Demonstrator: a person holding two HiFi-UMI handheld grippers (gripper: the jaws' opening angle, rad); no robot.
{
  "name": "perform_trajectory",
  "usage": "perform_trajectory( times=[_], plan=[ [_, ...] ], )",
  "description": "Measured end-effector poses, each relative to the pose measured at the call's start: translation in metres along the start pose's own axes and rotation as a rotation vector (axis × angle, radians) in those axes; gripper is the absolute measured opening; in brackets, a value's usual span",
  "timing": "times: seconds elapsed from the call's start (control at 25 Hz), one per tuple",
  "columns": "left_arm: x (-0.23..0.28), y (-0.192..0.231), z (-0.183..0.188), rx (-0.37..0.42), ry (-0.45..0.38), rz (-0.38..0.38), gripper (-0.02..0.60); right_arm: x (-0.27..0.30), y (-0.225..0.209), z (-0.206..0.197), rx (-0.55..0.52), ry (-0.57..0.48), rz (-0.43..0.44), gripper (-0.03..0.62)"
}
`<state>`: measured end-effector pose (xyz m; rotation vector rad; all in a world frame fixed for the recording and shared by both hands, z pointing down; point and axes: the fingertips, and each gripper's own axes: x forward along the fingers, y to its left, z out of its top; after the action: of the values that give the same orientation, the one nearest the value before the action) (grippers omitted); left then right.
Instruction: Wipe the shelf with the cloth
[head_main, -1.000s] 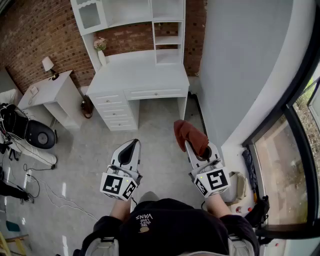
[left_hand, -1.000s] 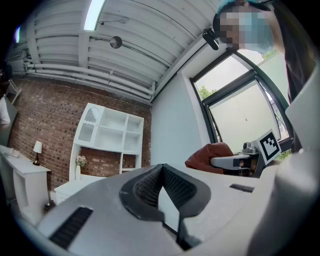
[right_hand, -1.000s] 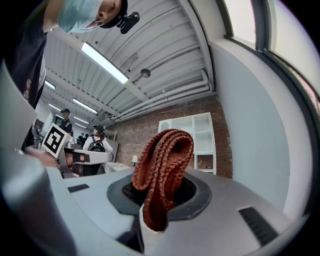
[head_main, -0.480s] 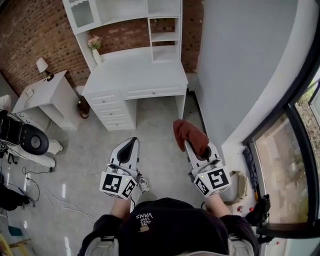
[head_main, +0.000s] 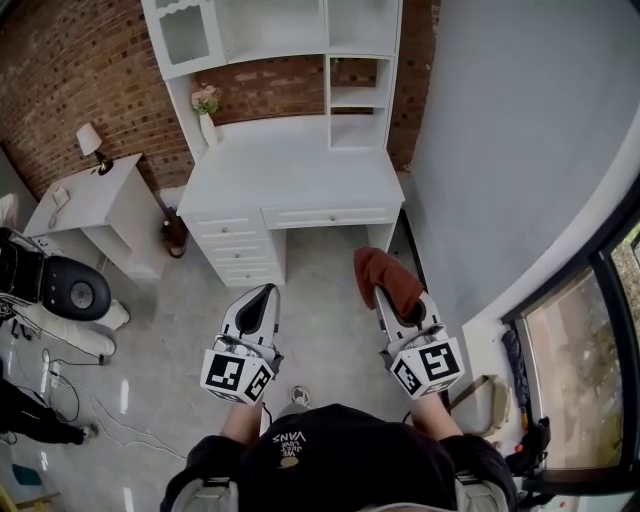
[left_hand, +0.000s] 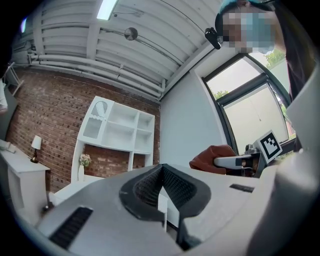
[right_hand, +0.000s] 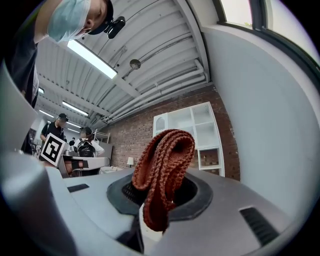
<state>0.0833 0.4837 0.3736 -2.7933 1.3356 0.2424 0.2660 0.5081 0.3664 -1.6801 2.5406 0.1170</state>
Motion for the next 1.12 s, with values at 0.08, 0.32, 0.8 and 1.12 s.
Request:
perform_trajectory(
  times=[0.08, 0.32, 0.8, 1.12],
  plan=[
    [0.004, 0.033, 0.001, -0.005, -0.003, 0.011, 0.006, 0.031, 0.009, 0.000, -0.008, -0.002, 0.003, 0.090],
    [0.015, 0.119, -0.005, -0.018, 0.013, 0.029, 0.006, 0.110, 0.032, -0.009, -0.005, 0.001, 0.010, 0.089],
    [0.068, 0.191, -0.033, -0.041, 0.065, -0.013, 0.006, 0.202, 0.023, -0.047, 0.024, 0.061, 0.001, 0.090],
    [0.139, 0.233, -0.053, -0.050, 0.069, 0.026, 0.006, 0.279, -0.033, -0.064, 0.044, 0.057, 0.017, 0.091]
  ],
)
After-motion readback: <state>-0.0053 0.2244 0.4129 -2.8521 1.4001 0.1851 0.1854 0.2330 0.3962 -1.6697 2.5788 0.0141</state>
